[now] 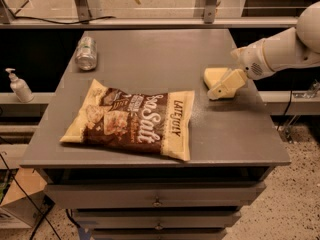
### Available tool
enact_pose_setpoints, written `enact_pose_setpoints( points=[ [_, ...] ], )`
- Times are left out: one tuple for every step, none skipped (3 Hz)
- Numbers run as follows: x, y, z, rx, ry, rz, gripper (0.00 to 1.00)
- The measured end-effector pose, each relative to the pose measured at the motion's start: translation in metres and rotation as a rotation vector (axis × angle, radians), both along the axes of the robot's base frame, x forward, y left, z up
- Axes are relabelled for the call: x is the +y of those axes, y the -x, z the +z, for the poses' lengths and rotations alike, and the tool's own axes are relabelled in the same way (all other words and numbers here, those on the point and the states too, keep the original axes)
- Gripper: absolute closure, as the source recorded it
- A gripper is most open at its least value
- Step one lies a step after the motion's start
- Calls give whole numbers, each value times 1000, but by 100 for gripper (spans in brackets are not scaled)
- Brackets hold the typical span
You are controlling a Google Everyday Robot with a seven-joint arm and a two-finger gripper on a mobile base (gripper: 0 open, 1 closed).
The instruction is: Move sponge near 7up can
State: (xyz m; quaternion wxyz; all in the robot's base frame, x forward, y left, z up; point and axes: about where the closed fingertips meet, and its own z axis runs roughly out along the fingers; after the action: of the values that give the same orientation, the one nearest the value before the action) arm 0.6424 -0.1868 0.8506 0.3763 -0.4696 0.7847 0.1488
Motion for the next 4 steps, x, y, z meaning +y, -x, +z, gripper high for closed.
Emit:
enact_pose_setpoints(
  points=[
    [-4, -12, -19, 35, -7, -15, 0],
    [-7, -18, -29, 68, -13, -31, 18],
    [-4, -18, -26, 67, -1, -22, 42],
    [7, -18, -8, 33, 3, 7, 64]
  ],
)
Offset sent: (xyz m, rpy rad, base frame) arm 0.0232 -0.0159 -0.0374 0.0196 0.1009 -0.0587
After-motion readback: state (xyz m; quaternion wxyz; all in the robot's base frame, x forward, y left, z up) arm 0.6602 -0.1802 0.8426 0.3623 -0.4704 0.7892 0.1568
